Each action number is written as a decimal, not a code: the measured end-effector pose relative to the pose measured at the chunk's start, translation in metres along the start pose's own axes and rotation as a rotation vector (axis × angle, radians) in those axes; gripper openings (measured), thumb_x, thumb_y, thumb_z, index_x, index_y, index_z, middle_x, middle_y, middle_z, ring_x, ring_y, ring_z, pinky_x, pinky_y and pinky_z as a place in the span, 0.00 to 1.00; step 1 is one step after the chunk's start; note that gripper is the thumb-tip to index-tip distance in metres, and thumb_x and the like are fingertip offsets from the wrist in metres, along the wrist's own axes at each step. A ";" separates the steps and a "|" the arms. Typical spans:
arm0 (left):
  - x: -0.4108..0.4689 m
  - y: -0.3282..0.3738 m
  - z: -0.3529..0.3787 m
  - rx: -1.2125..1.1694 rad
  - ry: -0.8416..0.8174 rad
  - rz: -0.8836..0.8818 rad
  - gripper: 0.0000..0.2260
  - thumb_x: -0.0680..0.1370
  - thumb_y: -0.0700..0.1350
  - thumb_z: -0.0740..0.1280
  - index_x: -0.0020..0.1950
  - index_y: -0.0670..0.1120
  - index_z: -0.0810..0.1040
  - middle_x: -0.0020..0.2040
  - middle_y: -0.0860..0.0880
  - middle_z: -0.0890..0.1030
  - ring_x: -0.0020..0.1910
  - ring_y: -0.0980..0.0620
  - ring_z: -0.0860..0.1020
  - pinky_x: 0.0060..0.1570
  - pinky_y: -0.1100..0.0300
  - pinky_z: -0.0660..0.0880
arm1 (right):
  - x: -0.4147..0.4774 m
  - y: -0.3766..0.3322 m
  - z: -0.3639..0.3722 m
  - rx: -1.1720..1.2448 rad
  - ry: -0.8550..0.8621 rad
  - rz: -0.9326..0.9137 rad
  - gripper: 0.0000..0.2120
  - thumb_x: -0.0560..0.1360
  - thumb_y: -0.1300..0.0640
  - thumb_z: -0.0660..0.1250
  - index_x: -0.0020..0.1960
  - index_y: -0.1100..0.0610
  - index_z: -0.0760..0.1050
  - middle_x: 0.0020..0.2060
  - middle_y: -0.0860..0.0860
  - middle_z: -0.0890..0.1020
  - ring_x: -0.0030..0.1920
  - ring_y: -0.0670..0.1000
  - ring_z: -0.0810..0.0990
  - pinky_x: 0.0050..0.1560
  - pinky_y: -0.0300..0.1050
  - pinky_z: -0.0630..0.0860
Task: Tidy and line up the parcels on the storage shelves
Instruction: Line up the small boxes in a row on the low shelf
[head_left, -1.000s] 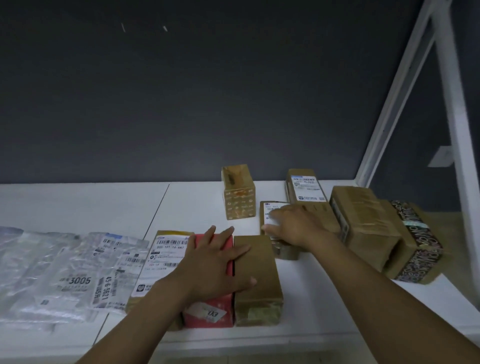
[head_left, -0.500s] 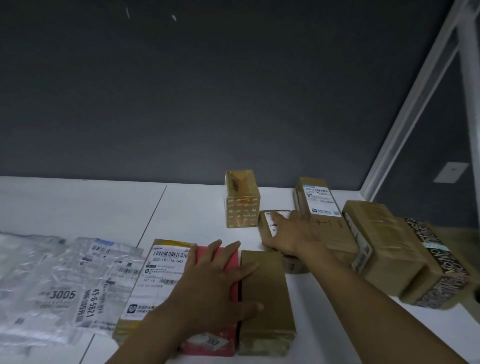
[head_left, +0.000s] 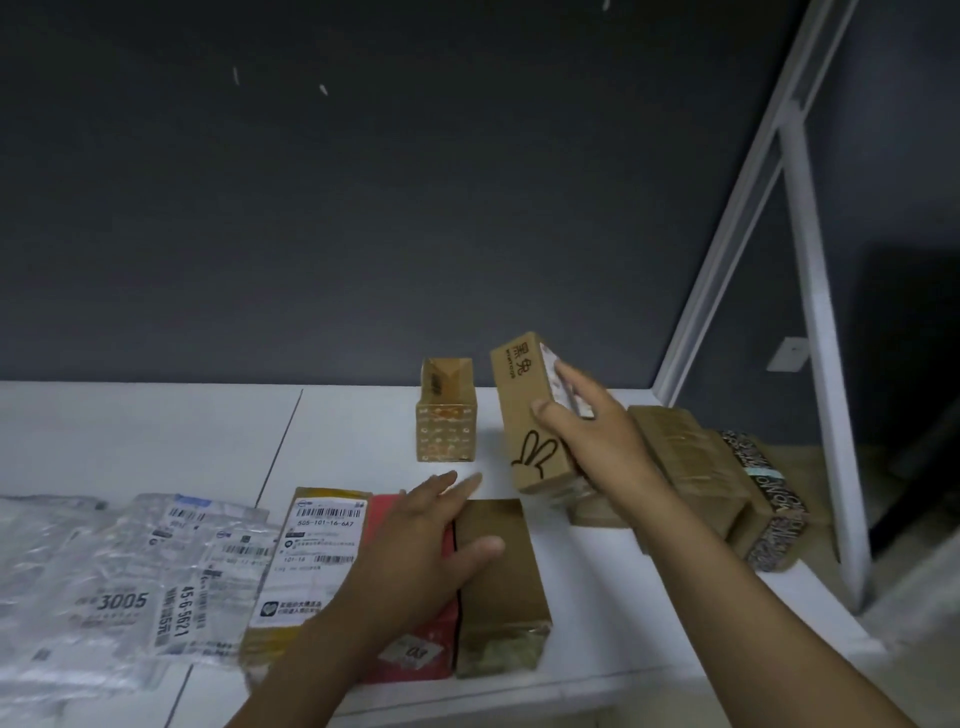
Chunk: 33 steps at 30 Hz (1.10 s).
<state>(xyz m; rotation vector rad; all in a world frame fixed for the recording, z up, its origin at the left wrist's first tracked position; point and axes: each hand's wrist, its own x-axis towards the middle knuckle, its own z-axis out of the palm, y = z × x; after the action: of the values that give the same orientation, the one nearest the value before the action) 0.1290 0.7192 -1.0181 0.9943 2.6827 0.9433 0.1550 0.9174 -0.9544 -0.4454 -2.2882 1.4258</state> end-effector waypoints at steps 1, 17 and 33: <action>-0.004 0.007 -0.003 -0.171 0.033 -0.014 0.31 0.76 0.62 0.63 0.76 0.62 0.56 0.74 0.60 0.62 0.71 0.60 0.62 0.68 0.65 0.61 | -0.011 -0.004 0.001 0.121 -0.055 0.035 0.27 0.75 0.48 0.69 0.72 0.41 0.65 0.61 0.44 0.75 0.54 0.49 0.82 0.52 0.50 0.81; -0.038 0.031 -0.026 -0.975 -0.035 -0.047 0.31 0.74 0.37 0.72 0.71 0.57 0.66 0.64 0.53 0.79 0.61 0.52 0.79 0.59 0.50 0.77 | -0.079 0.007 0.004 0.275 -0.396 0.047 0.43 0.64 0.39 0.77 0.71 0.32 0.56 0.64 0.40 0.72 0.63 0.44 0.75 0.59 0.43 0.76; -0.043 0.086 -0.003 -0.801 0.047 0.055 0.25 0.77 0.47 0.68 0.70 0.62 0.64 0.61 0.64 0.75 0.59 0.63 0.76 0.49 0.68 0.77 | -0.098 0.015 -0.057 0.397 -0.492 -0.076 0.33 0.71 0.46 0.73 0.69 0.29 0.62 0.70 0.43 0.71 0.69 0.47 0.71 0.65 0.54 0.72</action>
<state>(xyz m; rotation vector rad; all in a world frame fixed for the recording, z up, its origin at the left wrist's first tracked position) 0.2085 0.7409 -0.9680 0.8425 1.9688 1.8386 0.2685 0.9218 -0.9620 0.1295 -2.2431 2.0657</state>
